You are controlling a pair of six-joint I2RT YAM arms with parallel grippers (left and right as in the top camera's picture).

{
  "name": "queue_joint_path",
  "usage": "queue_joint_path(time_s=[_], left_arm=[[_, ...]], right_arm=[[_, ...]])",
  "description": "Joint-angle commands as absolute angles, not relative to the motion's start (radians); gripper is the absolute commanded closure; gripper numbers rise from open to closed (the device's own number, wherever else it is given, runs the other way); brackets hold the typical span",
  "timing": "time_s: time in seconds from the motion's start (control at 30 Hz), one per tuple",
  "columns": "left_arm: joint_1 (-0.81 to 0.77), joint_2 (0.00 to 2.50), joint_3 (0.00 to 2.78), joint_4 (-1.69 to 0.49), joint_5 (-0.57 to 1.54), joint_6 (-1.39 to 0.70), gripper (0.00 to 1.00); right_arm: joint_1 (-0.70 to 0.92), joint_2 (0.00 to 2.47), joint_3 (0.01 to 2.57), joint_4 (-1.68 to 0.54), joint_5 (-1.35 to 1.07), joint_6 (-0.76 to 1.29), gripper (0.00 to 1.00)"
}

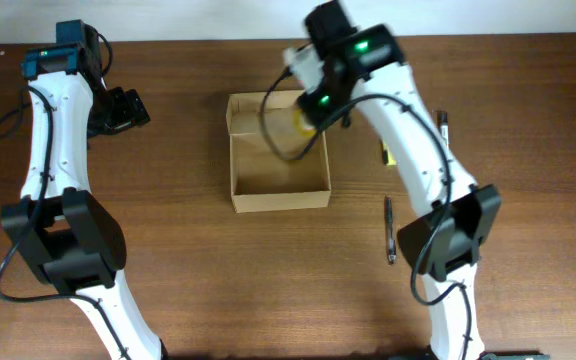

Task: Pack container
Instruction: 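Carry the tape roll into the box and release it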

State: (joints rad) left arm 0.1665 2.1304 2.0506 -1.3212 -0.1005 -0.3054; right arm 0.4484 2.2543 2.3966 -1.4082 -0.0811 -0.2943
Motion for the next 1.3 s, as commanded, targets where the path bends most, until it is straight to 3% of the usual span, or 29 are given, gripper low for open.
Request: queue_joint_path(time_s=[0.0, 0.53, 0.77, 0.8, 0.87, 0.93, 1.0, 1.13, 1.27], left_arm=[[0.165, 2.128, 2.046, -1.32, -0.093, -0.294, 0.0], [0.165, 2.128, 2.046, -1.32, -0.093, -0.294, 0.0], [0.165, 2.128, 2.046, -1.32, -0.093, -0.294, 0.0], [0.165, 2.128, 2.046, -1.32, -0.093, -0.294, 0.0], [0.165, 2.128, 2.046, -1.32, -0.093, -0.294, 0.0], [0.165, 2.128, 2.046, -1.32, -0.093, -0.294, 0.0], [0.165, 2.128, 2.046, -1.32, -0.093, -0.294, 0.0], [0.165, 2.128, 2.046, -1.32, -0.093, -0.294, 0.0], [0.165, 2.128, 2.046, -1.32, -0.093, -0.294, 0.0]], right_arm=[[0.5, 2.232, 2.358, -1.408, -0.144, -0.447, 0.96], [0.566, 2.234, 1.918, -1.055, -0.193, -0.458, 0.96], [0.566, 2.234, 1.873, -1.022, -0.192, -0.455, 0.96], [0.566, 2.233, 1.879, -1.024, -0.192, -0.454, 0.85], [0.566, 2.233, 1.898, -1.033, -0.187, -0.424, 0.41], [0.566, 2.231, 1.937, -1.067, -0.186, -0.409, 0.33], [0.566, 2.228, 1.991, -1.121, -0.171, -0.41, 0.34], [0.565, 2.206, 2.185, -1.262, -0.062, -0.338, 0.5], [0.553, 2.12, 2.28, -1.321, 0.021, -0.29, 0.5]])
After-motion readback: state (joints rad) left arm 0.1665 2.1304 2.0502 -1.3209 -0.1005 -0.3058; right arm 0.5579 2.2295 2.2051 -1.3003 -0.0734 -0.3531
